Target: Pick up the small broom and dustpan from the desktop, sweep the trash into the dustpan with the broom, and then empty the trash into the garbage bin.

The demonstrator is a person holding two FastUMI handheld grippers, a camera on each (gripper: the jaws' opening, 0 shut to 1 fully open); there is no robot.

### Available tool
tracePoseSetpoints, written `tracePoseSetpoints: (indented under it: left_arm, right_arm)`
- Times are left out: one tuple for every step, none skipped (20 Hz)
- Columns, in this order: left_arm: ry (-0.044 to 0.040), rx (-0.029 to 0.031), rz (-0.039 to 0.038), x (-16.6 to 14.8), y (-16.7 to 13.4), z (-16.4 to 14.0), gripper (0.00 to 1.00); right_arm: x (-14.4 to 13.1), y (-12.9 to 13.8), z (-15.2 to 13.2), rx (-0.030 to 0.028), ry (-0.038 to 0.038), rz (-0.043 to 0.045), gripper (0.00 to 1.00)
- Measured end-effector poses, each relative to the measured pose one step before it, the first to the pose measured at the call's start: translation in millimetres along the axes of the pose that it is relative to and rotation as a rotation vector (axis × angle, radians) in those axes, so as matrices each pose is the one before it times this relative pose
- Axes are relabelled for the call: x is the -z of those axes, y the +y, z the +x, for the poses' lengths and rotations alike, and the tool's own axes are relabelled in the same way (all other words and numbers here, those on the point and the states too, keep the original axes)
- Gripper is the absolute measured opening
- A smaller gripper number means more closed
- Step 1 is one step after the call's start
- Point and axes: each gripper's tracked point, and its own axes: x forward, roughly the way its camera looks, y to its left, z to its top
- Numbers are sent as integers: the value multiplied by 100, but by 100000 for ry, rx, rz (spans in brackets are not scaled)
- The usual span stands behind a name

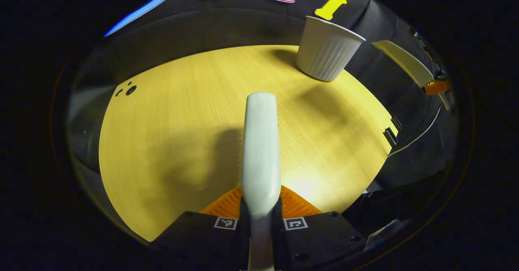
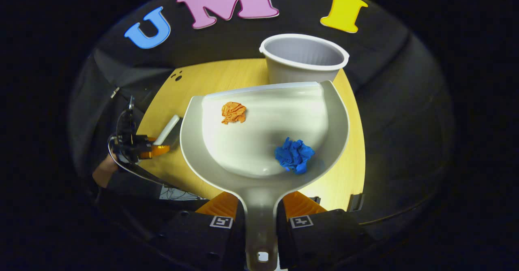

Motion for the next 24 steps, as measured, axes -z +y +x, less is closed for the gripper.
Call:
tracePoseSetpoints:
  left_arm:
    - [-581, -536, -1642, 321, 260, -364, 29]
    - [-375, -489, -1976, 235, 322, -380, 29]
    - [-290, -467, -1989, 559, 368, -273, 29]
    - [-134, -452, -1759, 352, 342, -292, 29]
    - [-115, -860, -1337, 530, 264, -462, 29]
    - [-170, -1094, -1003, 302, 256, -366, 27]
    - [-386, -952, -865, 227, 220, -433, 27]
    - [-608, -781, -1097, 172, 362, -466, 27]
    - [-509, -817, -1281, 208, 408, -401, 27]
    - [-653, -1035, -1349, 85, 545, -413, 27]
    - [-739, -1264, -1419, 156, 424, -356, 29]
    - [-834, -1266, -1746, 61, 607, -341, 27]
    - [-863, -1108, -1935, 124, 451, -517, 27]
    - [-893, -1119, -2049, 75, 466, -435, 27]
    - [-802, -1264, -2036, 196, 401, -469, 27]
    - [-636, -1331, -2103, 190, 461, -528, 27]
    - [-620, -1370, -2397, 325, 461, -427, 27]
    - [-172, -953, -2057, 208, 383, -368, 27]
    - [89, -1362, -2298, 392, 261, -271, 27]
    - [524, -1754, -2149, 289, 416, -353, 27]
    - [465, -1887, -1856, 471, 363, -502, 27]
    - [337, -1876, -1565, 284, 324, -509, 27]
    - [115, -1799, -1429, 321, 205, -409, 27]
    - [214, -1727, -1567, 200, 192, -500, 27]
  right_arm:
    - [-1057, -343, -705, -309, -1622, 1388, 32]
    - [-1762, -585, -1090, -531, -1764, 1340, 36]
    - [-1575, -487, -595, -89, -2014, 668, 36]
    - [-1446, -530, -103, 550, -1968, 322, 36]
    - [-1378, -662, 272, 655, -1701, 318, 32]
    - [-1452, -531, 326, 720, -1657, 530, 32]
    - [-1331, -519, 729, 723, -1784, 876, 36]
    - [-845, -243, 612, 528, -1386, 1268, 36]
    - [-954, -479, 1075, 1065, -1002, 1435, 36]
    - [-887, -435, 1210, 1755, -806, 174, 36]
    - [-902, -725, 1099, 2345, -947, -874, 39]
    - [-654, -638, 1143, 2883, -726, -1143, 36]
    - [-664, -592, 1104, 2637, -678, -560, 36]
    - [-639, -379, 1052, 2365, -1140, -438, 40]
    - [-651, -199, 903, 1406, -1270, -20, 36]
    - [-579, -222, 719, 1593, -1458, -114, 36]
    - [-657, -398, 598, 1685, -1351, -751, 36]
    - [-326, -385, 228, 1623, -1403, -662, 36]
    - [-313, -333, 428, 1345, -938, -650, 40]
    - [-250, -319, 724, 1506, -598, -1570, 36]
    - [31, -405, 478, 1821, -165, -2468, 40]
    - [244, -315, 240, 1719, 176, -2914, 36]
    - [164, -161, 374, 1416, 358, -3540, 36]
    - [333, -117, 158, 1412, 178, -3843, 36]
